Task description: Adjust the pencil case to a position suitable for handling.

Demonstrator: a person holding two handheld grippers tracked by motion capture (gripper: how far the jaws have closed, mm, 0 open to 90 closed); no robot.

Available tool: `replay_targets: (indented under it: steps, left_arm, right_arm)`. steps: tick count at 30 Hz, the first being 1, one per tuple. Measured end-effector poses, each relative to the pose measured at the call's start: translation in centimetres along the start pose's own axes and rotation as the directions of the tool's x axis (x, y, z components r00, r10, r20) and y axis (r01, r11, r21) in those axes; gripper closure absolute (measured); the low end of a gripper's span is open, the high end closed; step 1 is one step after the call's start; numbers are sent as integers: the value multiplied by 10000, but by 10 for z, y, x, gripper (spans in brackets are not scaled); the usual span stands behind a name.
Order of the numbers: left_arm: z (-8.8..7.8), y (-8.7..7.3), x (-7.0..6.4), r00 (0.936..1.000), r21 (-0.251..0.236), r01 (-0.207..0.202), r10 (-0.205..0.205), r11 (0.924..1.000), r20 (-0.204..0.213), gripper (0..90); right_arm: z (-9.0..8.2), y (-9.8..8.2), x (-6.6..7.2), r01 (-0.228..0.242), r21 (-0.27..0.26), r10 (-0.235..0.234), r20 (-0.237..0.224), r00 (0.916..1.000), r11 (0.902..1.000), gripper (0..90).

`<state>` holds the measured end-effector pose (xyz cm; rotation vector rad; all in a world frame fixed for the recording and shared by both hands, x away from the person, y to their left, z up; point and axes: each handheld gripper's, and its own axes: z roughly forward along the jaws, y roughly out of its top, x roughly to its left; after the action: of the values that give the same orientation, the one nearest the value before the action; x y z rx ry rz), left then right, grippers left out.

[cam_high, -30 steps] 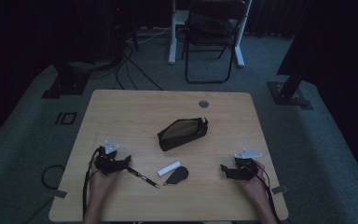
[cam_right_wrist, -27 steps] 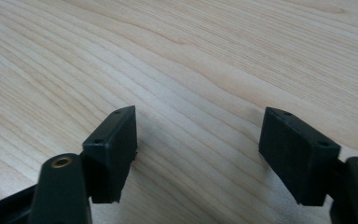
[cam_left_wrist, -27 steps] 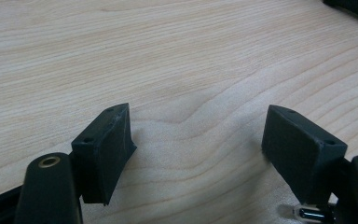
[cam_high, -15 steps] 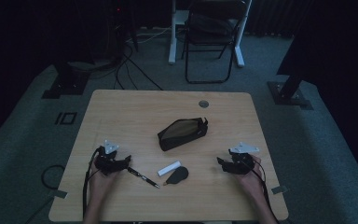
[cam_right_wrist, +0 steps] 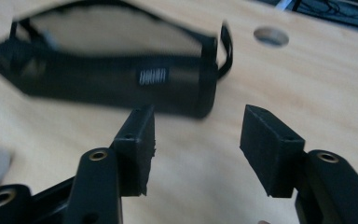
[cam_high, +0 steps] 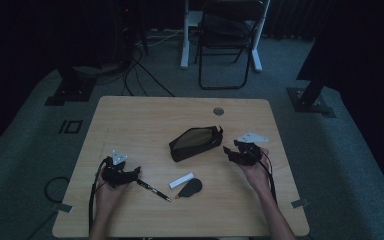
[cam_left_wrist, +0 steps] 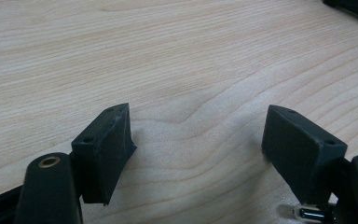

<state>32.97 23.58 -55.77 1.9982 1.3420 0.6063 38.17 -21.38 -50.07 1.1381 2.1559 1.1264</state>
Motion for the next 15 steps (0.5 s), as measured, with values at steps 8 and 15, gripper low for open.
replay_targets:
  steps: [8, 15]
  left_arm:
    - [0, 0, 0, 10000, -7, 1, -1, 10000, 5, 245]
    - [1, 1, 0, 10000, -3, -12, 12, 10000, 5, 245]
  right_arm:
    - [32, 36, -10, -373, -4, 373, 180, 9991, 9993, 481]
    - [54, 48, -16, -681, 159, 679, 125, 9976, 9976, 486]
